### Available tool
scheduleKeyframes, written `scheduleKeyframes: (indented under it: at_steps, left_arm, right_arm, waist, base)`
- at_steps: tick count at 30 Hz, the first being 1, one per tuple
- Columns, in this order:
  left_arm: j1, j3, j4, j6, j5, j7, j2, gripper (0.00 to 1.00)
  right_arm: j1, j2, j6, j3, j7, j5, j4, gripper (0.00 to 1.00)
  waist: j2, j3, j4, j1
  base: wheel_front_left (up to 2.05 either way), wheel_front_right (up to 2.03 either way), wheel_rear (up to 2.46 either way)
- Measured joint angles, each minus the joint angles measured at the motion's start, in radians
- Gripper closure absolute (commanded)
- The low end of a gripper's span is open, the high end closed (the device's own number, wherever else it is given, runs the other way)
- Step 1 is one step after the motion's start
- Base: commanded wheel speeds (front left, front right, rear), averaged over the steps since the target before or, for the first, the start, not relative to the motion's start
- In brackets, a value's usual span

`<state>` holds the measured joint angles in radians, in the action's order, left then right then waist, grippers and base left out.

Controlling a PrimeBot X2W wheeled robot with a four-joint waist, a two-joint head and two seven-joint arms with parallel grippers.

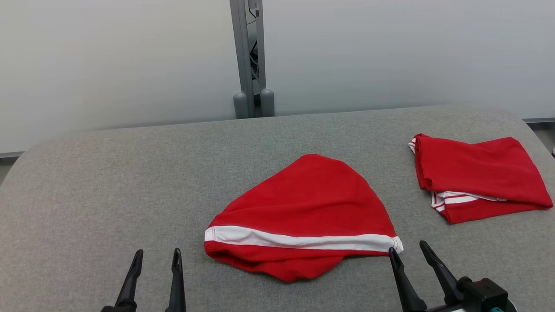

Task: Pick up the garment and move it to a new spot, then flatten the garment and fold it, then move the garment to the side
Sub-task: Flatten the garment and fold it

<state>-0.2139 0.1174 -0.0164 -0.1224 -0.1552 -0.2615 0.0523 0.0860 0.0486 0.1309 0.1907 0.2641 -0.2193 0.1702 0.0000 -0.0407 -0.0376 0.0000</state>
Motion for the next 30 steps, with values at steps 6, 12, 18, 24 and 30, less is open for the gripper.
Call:
scheduleKeyframes:
  at_steps: [6,12,18,24,30]
  left_arm:
    - [0.016,-0.007,0.062,0.035,0.014,0.000,-0.002,0.00]
    - [0.035,-0.027,0.085,0.051,0.016,0.000,-0.002,0.00]
    - [0.041,-0.023,0.103,0.069,0.030,0.000,-0.003,0.00]
    - [0.103,0.008,0.215,0.100,-0.068,0.000,-0.003,0.00]
    - [0.235,0.039,0.325,0.141,-0.155,0.077,-0.004,0.00]
  right_arm:
    - [-0.005,0.000,0.000,-0.013,0.000,0.007,0.017,0.00]
    - [-0.005,0.000,0.000,-0.013,0.000,0.007,0.021,0.00]
    - [-0.006,0.000,0.000,-0.012,0.000,0.007,0.021,0.00]
    - [-0.011,0.000,0.000,-0.007,0.000,0.010,0.022,0.00]
    - [-0.022,0.000,0.000,-0.001,0.000,0.021,0.024,0.00]
  waist:
    - [0.0000,0.008,0.002,0.0000]
    - [0.0000,0.005,-0.001,0.0000]
    - [0.0000,0.008,-0.005,0.0000]
    - [0.0000,0.022,-0.007,0.0000]
    - [0.0000,0.043,-0.009,0.0000]
  base:
    - [0.00,0.00,0.00]
    - [0.00,0.00,0.00]
    - [0.00,0.00,0.00]
    - [0.00,0.00,0.00]
    - [0.00,0.00,0.00]
